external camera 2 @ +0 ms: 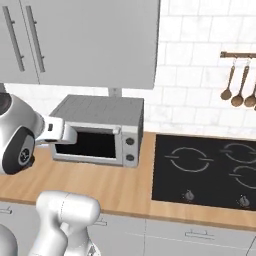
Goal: Navigate to the toaster oven.
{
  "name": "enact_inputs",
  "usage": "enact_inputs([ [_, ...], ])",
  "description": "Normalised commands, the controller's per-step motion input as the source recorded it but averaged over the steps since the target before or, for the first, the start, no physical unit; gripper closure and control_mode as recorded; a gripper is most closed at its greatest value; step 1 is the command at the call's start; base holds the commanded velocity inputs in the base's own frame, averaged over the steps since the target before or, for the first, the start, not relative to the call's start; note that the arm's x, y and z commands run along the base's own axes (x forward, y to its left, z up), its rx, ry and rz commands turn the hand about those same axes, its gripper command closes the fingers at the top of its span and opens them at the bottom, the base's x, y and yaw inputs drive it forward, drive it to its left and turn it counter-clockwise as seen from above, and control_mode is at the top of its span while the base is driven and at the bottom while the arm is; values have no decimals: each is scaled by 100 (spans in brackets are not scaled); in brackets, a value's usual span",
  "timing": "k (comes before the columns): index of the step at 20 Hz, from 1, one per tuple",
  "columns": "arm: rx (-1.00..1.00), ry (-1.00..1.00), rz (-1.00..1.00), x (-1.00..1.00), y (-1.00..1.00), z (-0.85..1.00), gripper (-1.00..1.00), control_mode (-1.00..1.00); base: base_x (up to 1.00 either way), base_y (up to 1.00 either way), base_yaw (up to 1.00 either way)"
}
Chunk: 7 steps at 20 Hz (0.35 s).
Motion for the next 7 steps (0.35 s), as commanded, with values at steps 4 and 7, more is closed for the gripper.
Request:
enact_inputs([
  [4, 0, 0, 0, 0, 0, 0, -100, 100, 100, 23, -12],
  [7, 0, 0, 0, 0, 0, 0, -100, 100, 100, 6, 4],
])
